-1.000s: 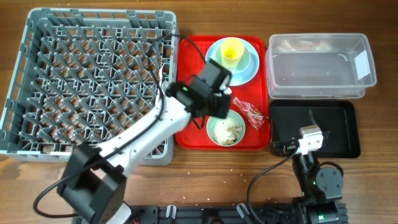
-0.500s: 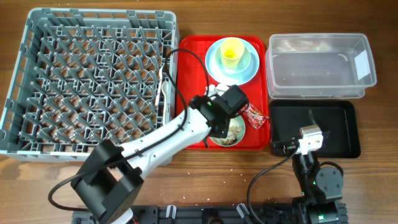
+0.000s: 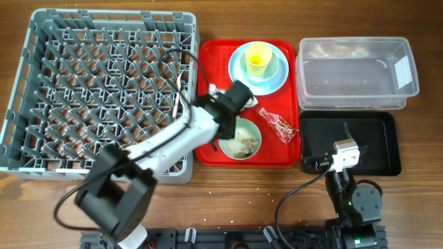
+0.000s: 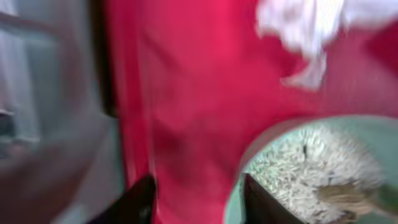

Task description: Sort waste into correct bins and load items into the dishwasher rack

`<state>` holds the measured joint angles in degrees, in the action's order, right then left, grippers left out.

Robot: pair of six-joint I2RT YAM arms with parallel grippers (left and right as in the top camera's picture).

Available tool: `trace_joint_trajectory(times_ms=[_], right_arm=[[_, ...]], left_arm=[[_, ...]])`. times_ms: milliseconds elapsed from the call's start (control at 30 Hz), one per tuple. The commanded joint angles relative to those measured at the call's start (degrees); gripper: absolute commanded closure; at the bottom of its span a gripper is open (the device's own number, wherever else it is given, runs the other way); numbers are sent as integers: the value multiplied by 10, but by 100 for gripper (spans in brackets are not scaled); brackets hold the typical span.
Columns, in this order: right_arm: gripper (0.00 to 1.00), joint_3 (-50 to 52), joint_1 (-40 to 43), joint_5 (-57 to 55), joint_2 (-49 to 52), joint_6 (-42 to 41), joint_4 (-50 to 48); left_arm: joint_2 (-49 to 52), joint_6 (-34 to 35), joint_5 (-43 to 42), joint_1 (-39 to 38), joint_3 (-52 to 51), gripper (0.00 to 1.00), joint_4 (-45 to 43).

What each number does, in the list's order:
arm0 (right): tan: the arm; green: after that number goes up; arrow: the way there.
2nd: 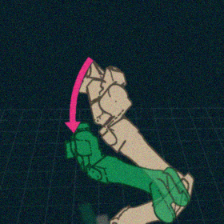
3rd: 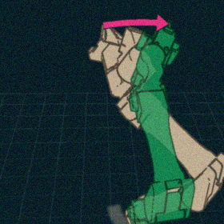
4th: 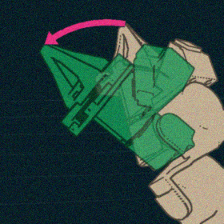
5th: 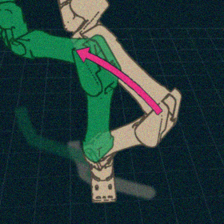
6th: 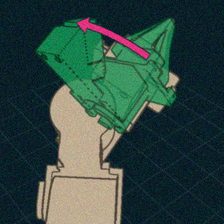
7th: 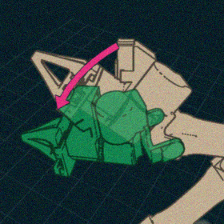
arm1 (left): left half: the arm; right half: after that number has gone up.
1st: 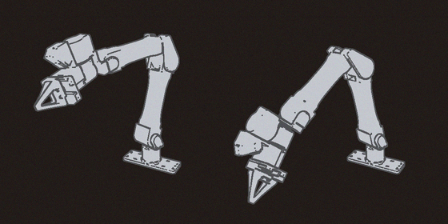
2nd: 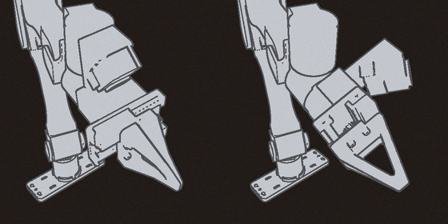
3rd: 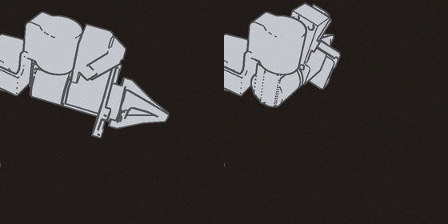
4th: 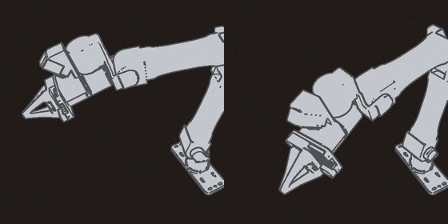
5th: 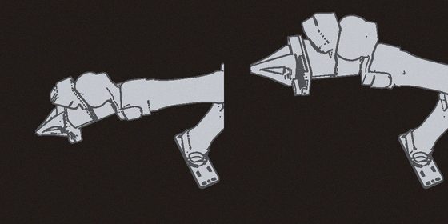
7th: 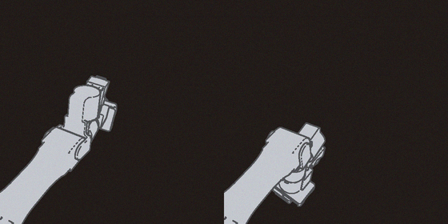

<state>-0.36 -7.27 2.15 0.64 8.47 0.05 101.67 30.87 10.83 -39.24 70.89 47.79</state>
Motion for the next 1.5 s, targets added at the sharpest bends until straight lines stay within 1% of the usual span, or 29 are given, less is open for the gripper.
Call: trace_joint_trajectory(times_ms=[0,67,100,133,200,267,567,633,767,833,867,900,933,967,1033,1067,1133,1167,1200,1233,1267,1300,1333,1367,1400,1467], right_arm=[[0,1,2,7,-4,6,-2],[0,1,2,7,-4,6,-2],[0,1,2,7,-4,5,-2],[0,1,2,7,-4,5,-2],[0,1,2,7,-4,6,-2],[0,1,2,7,-4,6,-2],[0,1,2,5,-4,8,-2],[0,1,2,-6,-4,45,-2],[0,1,2,-6,-4,49,-2],[0,1,2,-4,-4,73,-38],[0,0,2,48,-4,73,-77],[0,-9,2,138,-4,90,-112],[0,-50,2,142,-3,59,-96],[0,-99,2,115,2,30,-48],[0,-205,2,97,33,39,52],[0,-296,2,97,82,62,121],[0,-460,2,100,198,68,249],[0,-558,2,123,276,84,342],[0,-633,2,152,342,110,413],[0,-709,2,179,412,117,477],[0,-742,2,178,449,114,495],[0,-764,2,205,484,72,496],[0,-767,2,242,510,11,497],[0,-766,2,258,530,-28,497],[0,-749,2,259,589,-123,512],[0,-709,-2,241,650,-114,510]], left_arm=[[-115,-2,-9,63,31,26,-1],[-193,-2,-53,105,31,18,-4],[-227,-2,-53,119,31,5,-4],[-257,-2,-53,127,31,0,-4],[-306,-2,-52,133,31,0,-4],[-323,-2,-52,133,31,0,-4],[-322,-2,-52,133,31,0,-4],[-322,-2,-52,133,31,0,-4],[-322,-2,-52,133,31,0,-4],[-322,-2,-52,133,31,0,-4],[-322,-2,-52,133,30,0,-4],[-322,-2,-52,133,31,0,-4],[-322,-2,-52,133,30,0,-4],[-322,-2,-52,133,31,0,-4],[-322,-2,-52,133,30,0,-4],[-322,-2,-52,133,30,0,-4],[-322,-2,-52,133,30,0,-4],[-322,-2,-52,133,31,0,-4],[-322,-2,-52,133,30,0,-4],[-322,-2,-52,133,31,0,-4],[-322,-2,-52,133,30,0,-4],[-322,-2,-52,133,30,0,-4],[-322,-2,-52,133,31,0,-4],[-322,-2,-52,133,30,0,-4],[-322,-2,-52,133,30,0,-4],[-322,-2,-52,133,31,0,-4]])
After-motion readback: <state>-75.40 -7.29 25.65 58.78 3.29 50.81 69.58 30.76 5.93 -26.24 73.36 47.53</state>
